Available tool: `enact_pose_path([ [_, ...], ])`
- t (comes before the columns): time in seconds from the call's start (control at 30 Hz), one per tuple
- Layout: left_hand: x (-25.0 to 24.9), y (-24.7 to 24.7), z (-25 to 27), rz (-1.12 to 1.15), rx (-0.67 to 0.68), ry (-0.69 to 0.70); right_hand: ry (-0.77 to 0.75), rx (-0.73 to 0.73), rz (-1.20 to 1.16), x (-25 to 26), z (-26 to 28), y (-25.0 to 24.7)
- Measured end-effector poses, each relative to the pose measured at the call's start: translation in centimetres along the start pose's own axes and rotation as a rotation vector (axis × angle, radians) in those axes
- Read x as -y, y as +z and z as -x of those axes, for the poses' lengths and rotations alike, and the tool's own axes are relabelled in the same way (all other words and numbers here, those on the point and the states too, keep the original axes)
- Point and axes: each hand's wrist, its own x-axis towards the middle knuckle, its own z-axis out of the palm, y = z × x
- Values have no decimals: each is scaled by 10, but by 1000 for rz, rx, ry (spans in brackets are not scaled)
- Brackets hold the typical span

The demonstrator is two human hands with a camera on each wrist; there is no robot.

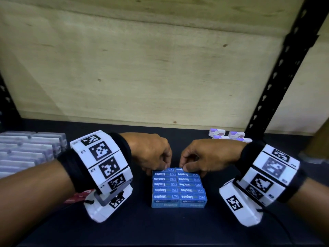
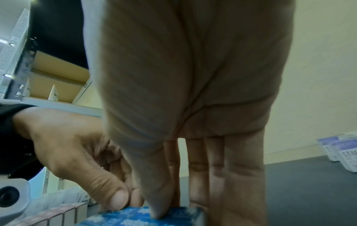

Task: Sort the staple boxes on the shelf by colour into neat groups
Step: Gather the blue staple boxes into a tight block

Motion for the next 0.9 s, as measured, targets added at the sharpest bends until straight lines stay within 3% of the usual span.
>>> enact_pose_path([
  [0.23, -3, 1, 4, -23, -19, 13, 11, 13, 48, 4, 1, -2],
  [0.4, -1, 5, 18, -94, -80, -5, 44, -33, -103, -6, 6, 4],
  [0.47, -1, 4, 27, -114, -45, -40, 44, -26, -143, -10, 14, 3],
  [0.63, -3, -1, 44, -122, 37, -72, 88, 90, 28, -2, 43, -5],
  [0.9, -1, -2, 40, -228, 39, -44, 149, 35, 208, 15, 49, 0],
])
